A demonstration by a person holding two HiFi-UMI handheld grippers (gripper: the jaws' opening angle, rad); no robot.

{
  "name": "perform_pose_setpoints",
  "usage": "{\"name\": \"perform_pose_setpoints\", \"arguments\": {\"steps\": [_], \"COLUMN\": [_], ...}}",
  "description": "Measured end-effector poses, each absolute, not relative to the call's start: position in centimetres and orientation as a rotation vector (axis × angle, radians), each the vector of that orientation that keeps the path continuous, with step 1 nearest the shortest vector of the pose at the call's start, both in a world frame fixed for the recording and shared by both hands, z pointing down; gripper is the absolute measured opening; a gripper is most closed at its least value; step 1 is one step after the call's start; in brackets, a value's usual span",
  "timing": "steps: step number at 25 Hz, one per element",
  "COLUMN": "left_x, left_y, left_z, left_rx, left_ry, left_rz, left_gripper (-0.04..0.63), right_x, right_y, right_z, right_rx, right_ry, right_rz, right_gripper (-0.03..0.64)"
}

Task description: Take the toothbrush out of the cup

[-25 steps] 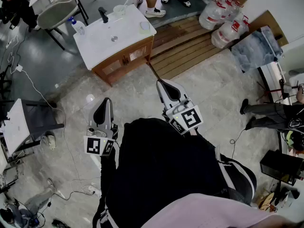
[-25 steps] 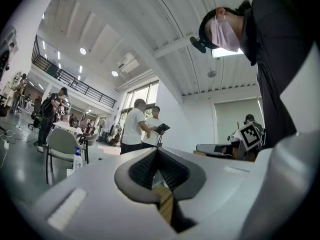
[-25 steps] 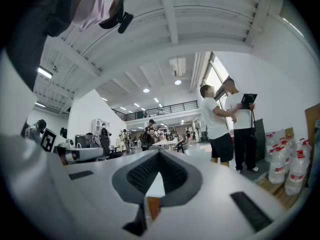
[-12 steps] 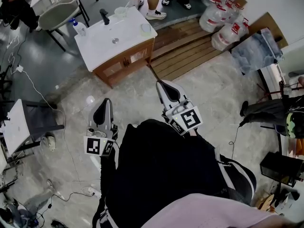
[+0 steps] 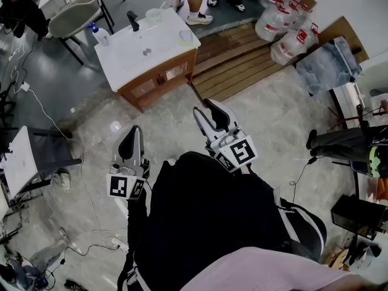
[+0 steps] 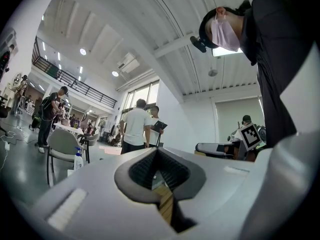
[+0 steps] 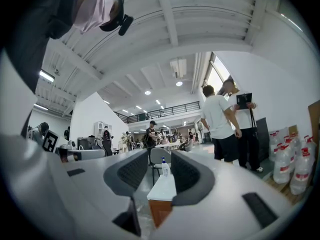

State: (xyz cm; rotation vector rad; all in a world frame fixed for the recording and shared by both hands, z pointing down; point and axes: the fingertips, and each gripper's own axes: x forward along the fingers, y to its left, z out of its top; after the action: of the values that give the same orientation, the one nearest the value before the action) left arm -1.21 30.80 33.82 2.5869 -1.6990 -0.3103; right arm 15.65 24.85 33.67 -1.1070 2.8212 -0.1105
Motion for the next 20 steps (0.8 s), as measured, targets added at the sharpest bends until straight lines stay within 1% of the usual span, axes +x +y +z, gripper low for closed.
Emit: {"name": "perform_pose_setpoints", "arguments": {"steps": [13, 17, 20], "left_x": [1.6, 1.0, -0.8], "left_y": [27.2, 25.5, 22.7], "left_z": [35.5, 37.7, 39.6], "left_rx": [2.555, 2.529, 2.516], "left_ry": [-1.696, -1.665, -1.643], "left_rz": [-0.285, -0.247, -0.189], "left_gripper": [0.003, 0.003, 0.003], "right_x": [17.6, 16.5, 14.7], "right_y": [20.6, 17.8, 14.8], "right_z": [35.0, 35.4, 35.6], "right_rx": [-1.079, -1.096, -1.103], "right_ry": [2.845, 2.853, 2.855], "right_rz": [-0.126, -0.119, -0.088], "right_gripper": [0.148, 0.147, 0.147]}}
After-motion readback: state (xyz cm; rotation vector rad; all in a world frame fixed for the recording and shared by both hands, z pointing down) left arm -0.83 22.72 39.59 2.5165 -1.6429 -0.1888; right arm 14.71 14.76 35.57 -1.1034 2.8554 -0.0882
